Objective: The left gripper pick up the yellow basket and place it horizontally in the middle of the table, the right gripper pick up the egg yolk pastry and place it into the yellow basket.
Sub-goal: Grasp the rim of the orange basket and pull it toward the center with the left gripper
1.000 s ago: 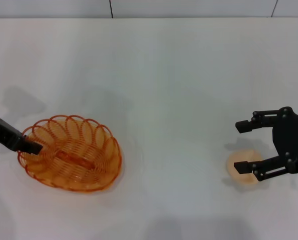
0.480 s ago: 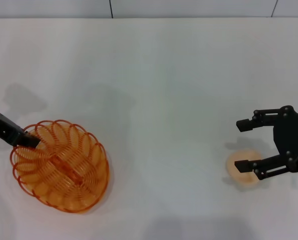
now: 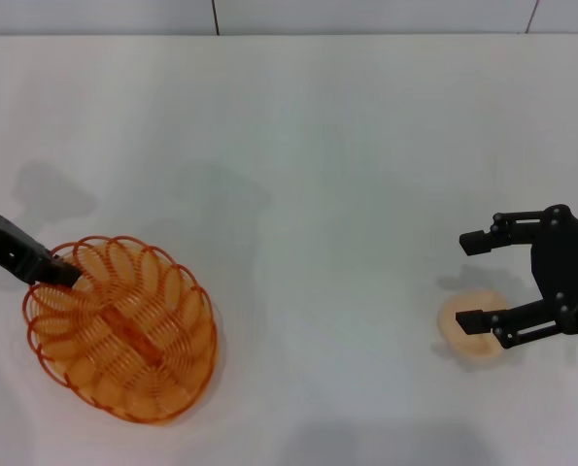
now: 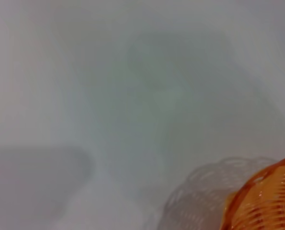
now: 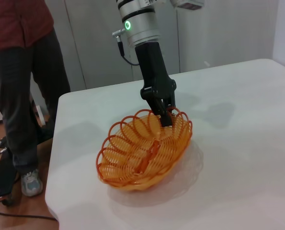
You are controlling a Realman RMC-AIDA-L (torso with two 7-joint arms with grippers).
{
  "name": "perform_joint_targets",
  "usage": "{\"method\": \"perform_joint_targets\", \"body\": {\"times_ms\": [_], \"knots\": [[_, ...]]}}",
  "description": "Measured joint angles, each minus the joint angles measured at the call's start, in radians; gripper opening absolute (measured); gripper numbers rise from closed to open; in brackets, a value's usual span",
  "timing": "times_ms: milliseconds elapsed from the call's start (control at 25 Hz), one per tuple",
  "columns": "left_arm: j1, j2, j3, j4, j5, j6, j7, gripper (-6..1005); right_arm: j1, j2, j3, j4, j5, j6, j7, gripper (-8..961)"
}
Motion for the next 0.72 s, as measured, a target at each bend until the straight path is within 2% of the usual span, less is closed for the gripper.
{"method": "perform_joint_targets", "body": {"times_ms": [120,360,720], "knots": [[-0.003,0.002,-0.004,0.001,-0.019,0.014,0.004,109,0.0,0.0,0.0,0.0,0.0,0.0,0.0,856],[0.0,0.021,-0.013,0.019,-0.113,0.055,-0.007,101,0.001,0.0,0.0,0.0,0.0,0.003,0.0,856],[-0.006,0.02,-0.01,0.049,-0.157,0.079,-0.117,91,0.004,0.0,0.001,0.003,0.001,0.009,0.001,856]]}}
